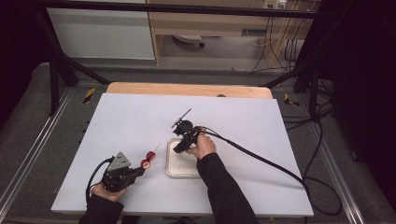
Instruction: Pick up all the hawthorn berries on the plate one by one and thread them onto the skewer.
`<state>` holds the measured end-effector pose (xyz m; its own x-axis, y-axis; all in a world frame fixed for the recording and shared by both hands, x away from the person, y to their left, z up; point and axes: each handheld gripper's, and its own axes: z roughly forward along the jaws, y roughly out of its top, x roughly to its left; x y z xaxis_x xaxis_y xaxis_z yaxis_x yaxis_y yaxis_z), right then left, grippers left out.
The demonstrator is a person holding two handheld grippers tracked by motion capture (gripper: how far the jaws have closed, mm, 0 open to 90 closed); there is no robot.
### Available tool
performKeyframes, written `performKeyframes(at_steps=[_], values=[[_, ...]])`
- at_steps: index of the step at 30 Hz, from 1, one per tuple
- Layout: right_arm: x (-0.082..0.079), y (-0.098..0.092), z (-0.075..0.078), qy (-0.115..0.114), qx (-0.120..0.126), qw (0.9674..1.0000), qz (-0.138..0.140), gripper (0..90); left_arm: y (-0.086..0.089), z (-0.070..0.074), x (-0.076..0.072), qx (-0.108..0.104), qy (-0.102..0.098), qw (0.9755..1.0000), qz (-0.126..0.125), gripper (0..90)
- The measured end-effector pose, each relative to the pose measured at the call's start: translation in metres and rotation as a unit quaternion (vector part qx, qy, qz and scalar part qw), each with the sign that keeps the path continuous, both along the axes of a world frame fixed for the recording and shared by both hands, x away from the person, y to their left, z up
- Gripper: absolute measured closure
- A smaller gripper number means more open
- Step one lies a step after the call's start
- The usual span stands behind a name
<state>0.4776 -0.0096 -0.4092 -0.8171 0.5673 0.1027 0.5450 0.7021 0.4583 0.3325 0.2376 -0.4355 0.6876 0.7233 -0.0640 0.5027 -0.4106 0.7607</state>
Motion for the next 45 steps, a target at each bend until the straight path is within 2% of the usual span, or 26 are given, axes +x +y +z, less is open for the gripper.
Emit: performKeyframes(at_steps=[12, 21, 27, 34, 45], values=[[0.008, 0.002, -0.008, 0.029, 0.005, 0.9996, -0.004, 57.8, -0.001, 0.0, 0.0, 0.001, 0.0, 1.0, -0.002, 87.9], [0.009, 0.001, -0.008, 0.032, 0.003, 0.9995, 0.002, 61.3, -0.001, 0.0, 0.0, 0.002, 0.001, 1.0, -0.002, 87.9], [0.009, 0.001, -0.008, 0.035, 0.004, 0.9994, -0.004, 62.4, -0.001, 0.0, 0.0, 0.002, 0.0, 1.0, -0.002, 87.9], [0.007, 0.0, -0.001, 0.043, 0.025, 0.9986, -0.019, 63.0, -0.001, 0.0, 0.0, 0.003, 0.0, 1.0, -0.002, 87.9], [0.001, -0.005, 0.014, 0.045, 0.031, 0.9981, -0.028, 63.2, -0.002, 0.0, 0.0, 0.005, 0.0, 1.0, -0.002, 87.9]])
